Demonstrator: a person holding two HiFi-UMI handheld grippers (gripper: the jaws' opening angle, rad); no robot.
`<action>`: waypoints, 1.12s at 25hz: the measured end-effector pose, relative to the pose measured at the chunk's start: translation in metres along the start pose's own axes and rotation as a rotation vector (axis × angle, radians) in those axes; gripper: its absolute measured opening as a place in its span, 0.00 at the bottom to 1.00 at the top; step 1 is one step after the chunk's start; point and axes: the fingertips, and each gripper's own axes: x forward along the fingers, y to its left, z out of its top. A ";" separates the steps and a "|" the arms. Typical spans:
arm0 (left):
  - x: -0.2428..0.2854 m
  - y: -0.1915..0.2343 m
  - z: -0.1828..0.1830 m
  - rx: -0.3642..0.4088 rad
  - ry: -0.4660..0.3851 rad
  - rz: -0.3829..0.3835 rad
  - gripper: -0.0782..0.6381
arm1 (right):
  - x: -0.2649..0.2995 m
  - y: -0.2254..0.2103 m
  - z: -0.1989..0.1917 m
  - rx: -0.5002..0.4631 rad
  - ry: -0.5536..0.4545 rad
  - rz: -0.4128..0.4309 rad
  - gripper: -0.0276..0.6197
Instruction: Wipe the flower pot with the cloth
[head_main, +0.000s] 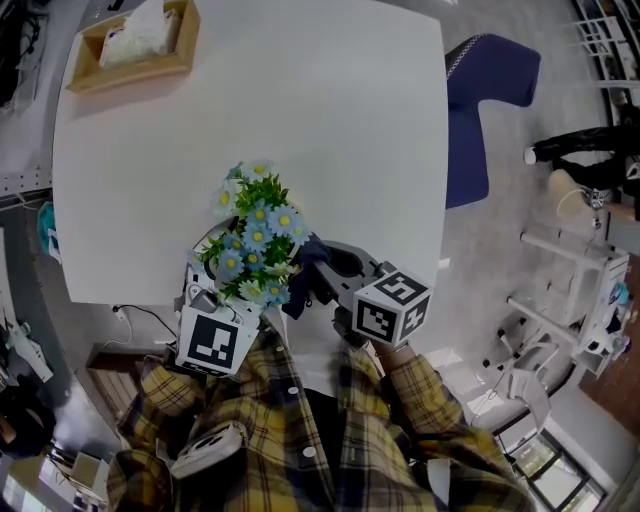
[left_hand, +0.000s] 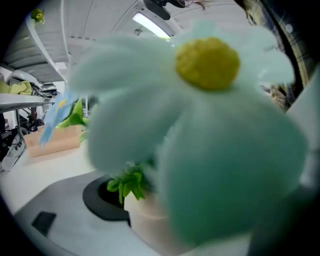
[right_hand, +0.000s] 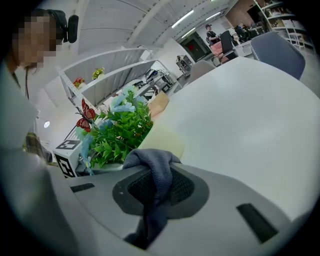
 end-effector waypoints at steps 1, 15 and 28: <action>0.001 -0.001 0.001 0.011 0.005 -0.020 0.71 | -0.002 -0.002 0.003 0.005 -0.006 -0.005 0.08; 0.018 -0.004 0.008 0.155 0.044 -0.285 0.71 | -0.004 -0.049 0.065 -0.008 -0.035 -0.051 0.08; 0.030 -0.008 0.015 0.406 0.113 -0.697 0.71 | 0.032 -0.054 0.104 -0.253 0.275 0.185 0.08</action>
